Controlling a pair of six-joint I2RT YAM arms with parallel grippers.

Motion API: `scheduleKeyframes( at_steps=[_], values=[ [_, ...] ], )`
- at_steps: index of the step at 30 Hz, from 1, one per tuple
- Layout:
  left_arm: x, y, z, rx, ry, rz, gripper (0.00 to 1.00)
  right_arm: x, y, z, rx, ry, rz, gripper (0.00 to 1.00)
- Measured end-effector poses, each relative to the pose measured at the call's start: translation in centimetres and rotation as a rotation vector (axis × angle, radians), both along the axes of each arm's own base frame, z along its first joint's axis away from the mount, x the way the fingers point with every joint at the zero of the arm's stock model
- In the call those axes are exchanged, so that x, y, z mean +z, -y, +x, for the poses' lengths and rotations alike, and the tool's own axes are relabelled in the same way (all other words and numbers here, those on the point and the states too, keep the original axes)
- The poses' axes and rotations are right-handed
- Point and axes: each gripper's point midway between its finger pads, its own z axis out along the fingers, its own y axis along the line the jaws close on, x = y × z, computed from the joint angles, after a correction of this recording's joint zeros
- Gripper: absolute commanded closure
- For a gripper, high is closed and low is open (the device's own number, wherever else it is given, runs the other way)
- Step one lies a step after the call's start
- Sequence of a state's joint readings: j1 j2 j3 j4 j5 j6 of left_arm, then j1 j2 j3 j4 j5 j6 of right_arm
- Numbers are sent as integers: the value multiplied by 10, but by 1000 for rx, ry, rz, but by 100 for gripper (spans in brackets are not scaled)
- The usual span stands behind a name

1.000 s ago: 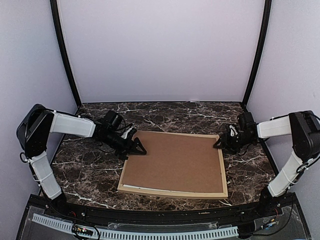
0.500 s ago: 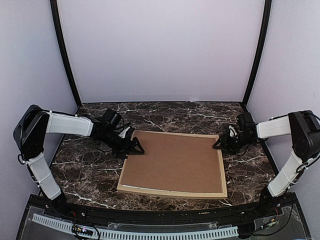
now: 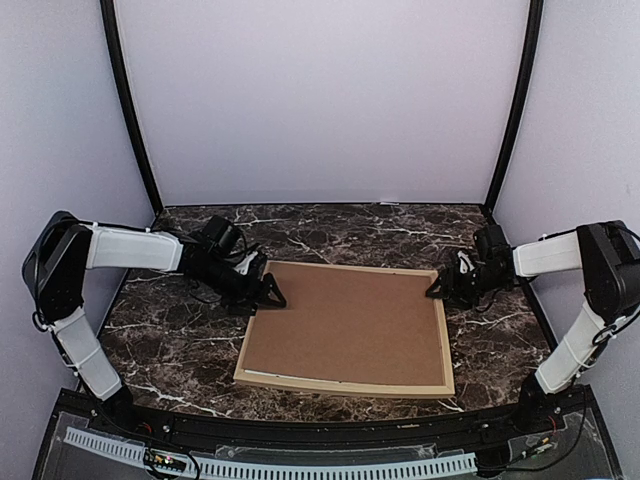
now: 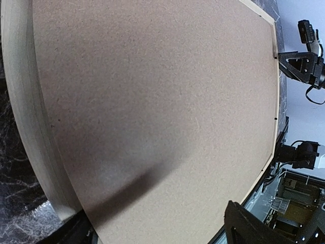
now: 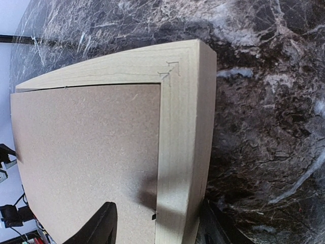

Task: Put the photo into the frame
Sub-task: Place the backboard on the frame body, then press the backboard against the frame body.

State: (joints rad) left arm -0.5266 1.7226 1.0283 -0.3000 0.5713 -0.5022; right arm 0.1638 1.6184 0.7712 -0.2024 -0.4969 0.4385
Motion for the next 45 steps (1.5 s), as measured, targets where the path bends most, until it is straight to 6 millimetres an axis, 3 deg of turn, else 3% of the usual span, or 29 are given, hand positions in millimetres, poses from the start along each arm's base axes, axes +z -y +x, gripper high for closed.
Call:
scheduleKeyframes(
  at_steps=[10, 22, 31, 37, 45],
  values=[
    [-1, -20, 3, 29, 50, 112, 12, -1, 0, -1, 1, -6, -2, 44],
    [-10, -48, 23, 104, 149, 284, 16, -1, 0, -2, 10, -3, -5, 44],
    [7, -56, 66, 187, 246, 303, 12, -1, 0, -2, 12, -2, -6, 44],
    [25, -47, 99, 205, 323, 217, 12, -1, 0, -2, 12, -1, -6, 44],
    [47, -11, 132, 107, 437, 83, 12, -1, 0, -2, 13, -1, -6, 44]
  ],
)
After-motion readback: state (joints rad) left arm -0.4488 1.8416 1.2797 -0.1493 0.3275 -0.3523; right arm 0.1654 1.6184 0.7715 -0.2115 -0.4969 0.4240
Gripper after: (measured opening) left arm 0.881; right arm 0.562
